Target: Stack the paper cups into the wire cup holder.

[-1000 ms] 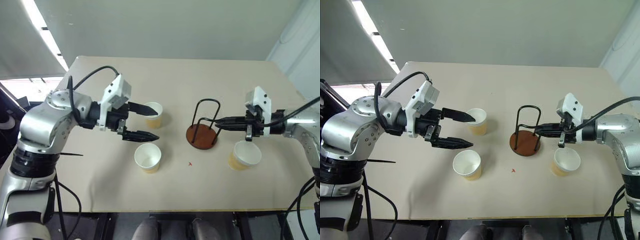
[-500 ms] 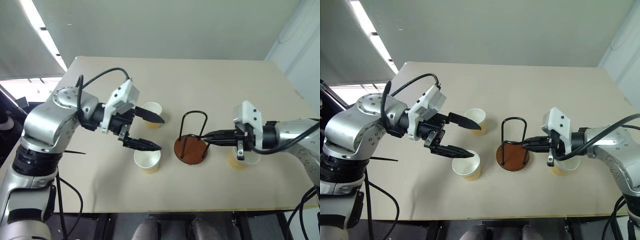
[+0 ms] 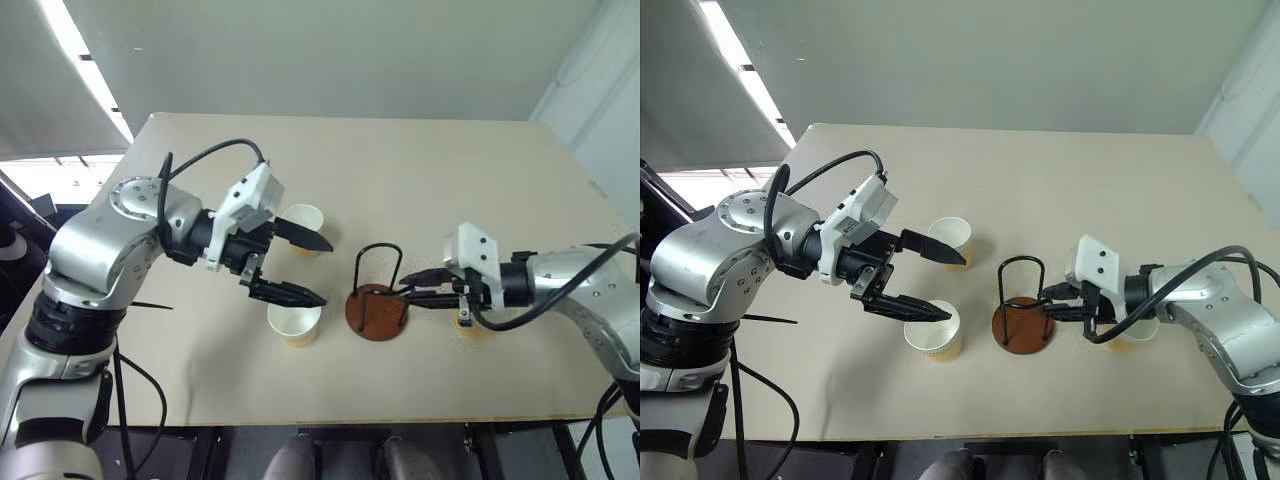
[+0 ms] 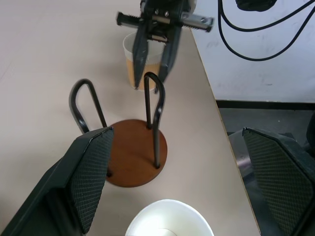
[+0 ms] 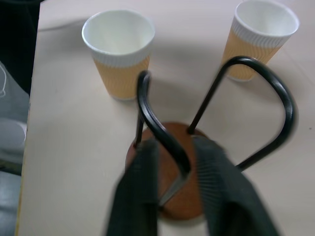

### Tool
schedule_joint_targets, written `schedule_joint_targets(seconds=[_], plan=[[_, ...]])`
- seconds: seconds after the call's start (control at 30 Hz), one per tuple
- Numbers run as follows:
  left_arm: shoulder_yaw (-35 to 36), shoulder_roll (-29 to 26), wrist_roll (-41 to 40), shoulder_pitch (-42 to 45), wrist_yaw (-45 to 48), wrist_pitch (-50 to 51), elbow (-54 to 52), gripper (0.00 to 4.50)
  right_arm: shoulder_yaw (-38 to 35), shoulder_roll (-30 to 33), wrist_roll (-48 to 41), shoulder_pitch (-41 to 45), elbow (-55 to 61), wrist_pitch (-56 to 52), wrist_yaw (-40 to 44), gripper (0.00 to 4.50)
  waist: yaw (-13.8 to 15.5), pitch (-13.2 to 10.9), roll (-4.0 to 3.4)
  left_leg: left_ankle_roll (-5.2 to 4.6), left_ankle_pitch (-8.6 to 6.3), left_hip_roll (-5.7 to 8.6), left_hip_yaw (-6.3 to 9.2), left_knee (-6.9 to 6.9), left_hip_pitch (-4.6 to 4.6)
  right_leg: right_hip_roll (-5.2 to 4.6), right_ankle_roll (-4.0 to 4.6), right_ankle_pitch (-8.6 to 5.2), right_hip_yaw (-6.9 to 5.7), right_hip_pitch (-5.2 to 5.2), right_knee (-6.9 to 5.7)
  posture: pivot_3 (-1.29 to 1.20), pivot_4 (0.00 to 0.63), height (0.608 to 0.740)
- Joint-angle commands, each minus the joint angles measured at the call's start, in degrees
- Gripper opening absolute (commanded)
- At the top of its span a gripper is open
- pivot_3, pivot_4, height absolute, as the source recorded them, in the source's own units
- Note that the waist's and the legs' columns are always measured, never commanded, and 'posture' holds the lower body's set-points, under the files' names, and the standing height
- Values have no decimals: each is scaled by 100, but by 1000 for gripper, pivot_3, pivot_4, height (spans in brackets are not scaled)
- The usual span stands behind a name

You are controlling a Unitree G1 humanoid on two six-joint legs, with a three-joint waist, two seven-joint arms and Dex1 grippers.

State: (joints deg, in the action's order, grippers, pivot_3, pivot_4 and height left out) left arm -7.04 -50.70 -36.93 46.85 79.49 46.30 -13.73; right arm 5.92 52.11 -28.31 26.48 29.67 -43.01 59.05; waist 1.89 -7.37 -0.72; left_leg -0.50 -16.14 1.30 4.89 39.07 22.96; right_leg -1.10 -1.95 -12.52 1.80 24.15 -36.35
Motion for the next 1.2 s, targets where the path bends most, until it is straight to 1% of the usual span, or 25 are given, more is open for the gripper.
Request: schedule_joint_targets(seconds=[0.03, 0.2, 0.37, 0.43, 0.5, 0.57, 0.7, 0.9, 1.03, 1.2], plan=[[178, -74, -100, 1, -44, 20, -190, 4500, -21, 65, 74, -19, 80, 160, 34, 2488, 0, 0, 0, 0, 0, 0, 0, 0, 0, 0, 0, 0, 0, 0, 0, 0, 150, 740], [176, -73, -111, 2, -75, 33, -205, 4500, -80, 104, 92, -149, 175, 197, 25, 4277, -1, 0, 0, 0, 0, 0, 0, 0, 0, 0, 0, 0, 0, 0, -1, 0, 150, 740], [185, -77, -127, -5, -108, 38, -222, 4500, -360, 311, -101, -314, 298, 86, 96, 4277, -1, 0, 0, 0, 0, 0, 0, 0, 0, 0, 0, 0, 0, -1, 1, 0, 150, 740], [198, -81, -117, -16, -138, 30, -231, 4500, -662, 480, -297, -371, 339, -24, 161, 4277, 0, 0, 0, 0, 0, 0, 0, 0, 0, 0, 0, 0, 0, -2, 1, 0, 150, 740], [231, -73, -54, -37, -212, -50, -234, 4500, -1085, 538, -707, -285, 357, -305, 122, 4277, -1, 0, 0, 0, 0, 0, -2, 1, 0, 0, 0, 0, 0, -3, 2, 0, 150, 740], [270, -59, -14, -57, -260, -151, -250, 4500, -1344, 554, -998, -200, 353, -524, 59, 4277, -4, 0, 0, 0, 0, 0, -2, 0, -1, 0, 0, 0, 0, -4, 2, 0, 150, 740], [393, -170, -85, -76, -329, -240, -703, 4500, -1698, 676, -1198, -64, 218, -782, -126, 4277, -3, 0, 1, 0, 0, 0, -1, 0, -1, 0, -1, 0, 0, -4, 5, 0, 150, 740], [196, -706, 417, -525, -146, -809, -1272, 4500, -1918, 831, -1521, -55, 275, -991, -139, 4277, -10, 1, -1, 0, 0, -1, 0, -9, -4, 2, -2, -1, 0, -7, 17, 0, 150, 740], [36, -1146, 999, -917, -48, -1318, -1400, 4500, -1888, 974, -1684, -84, 327, -1036, -45, 4277, -14, 1, -1, -1, -1, 0, 3, -7, -5, 2, -2, -1, 0, -8, 17, 0, 150, 740], [-12, -1273, 1311, -1035, -282, -1360, -1598, 4500, -1808, 1082, -1777, -32, 264, -1005, -27, 4277, -10, 1, -1, -4, -3, 1, 13, -4, -2, 1, -2, -1, -5, -12, 21, 0, 150, 740]])
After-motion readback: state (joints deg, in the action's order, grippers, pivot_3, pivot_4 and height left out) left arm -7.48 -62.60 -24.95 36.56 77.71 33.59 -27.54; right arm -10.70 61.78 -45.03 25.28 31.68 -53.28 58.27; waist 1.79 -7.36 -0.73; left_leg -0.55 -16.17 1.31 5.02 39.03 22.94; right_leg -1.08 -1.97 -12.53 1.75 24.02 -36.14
